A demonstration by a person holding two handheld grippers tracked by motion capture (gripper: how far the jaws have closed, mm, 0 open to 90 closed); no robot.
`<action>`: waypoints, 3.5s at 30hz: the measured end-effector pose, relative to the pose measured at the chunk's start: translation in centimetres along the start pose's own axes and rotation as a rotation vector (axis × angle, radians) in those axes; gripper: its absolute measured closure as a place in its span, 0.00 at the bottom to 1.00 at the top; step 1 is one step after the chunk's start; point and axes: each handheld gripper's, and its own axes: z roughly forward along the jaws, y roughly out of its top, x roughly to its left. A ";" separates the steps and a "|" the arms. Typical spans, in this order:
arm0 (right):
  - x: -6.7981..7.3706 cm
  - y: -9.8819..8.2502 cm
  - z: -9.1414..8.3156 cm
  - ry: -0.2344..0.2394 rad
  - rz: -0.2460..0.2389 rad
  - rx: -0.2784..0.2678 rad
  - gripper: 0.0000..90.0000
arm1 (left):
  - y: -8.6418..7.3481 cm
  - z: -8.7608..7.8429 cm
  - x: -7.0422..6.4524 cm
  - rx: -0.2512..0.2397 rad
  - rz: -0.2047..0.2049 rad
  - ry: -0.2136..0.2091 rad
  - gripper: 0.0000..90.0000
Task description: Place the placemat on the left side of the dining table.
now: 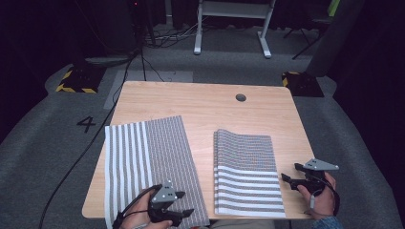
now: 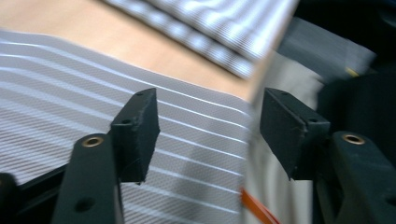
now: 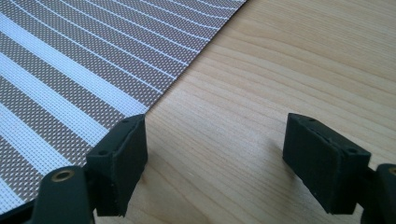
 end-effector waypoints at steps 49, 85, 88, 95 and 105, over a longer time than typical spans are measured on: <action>0.0 0.0 0.0 0.003 -0.002 0.000 0.25 | -5.6 -2.0 3.3 0.096 -0.300 0.515 0.55; -0.1 0.1 0.1 0.004 -0.010 0.000 0.25 | 0.0 -4.7 9.8 0.143 -0.126 0.399 0.97; -0.1 0.1 0.1 0.004 -0.010 0.000 0.25 | 0.9 -5.1 11.1 0.145 -0.110 0.403 0.97; -0.1 0.1 0.1 0.004 -0.011 0.000 0.25 | 2.2 -5.2 13.8 0.166 -0.065 0.382 0.97; -0.1 0.1 0.1 0.004 -0.011 0.000 0.25 | 1.7 -3.8 17.6 0.111 -0.160 0.323 0.89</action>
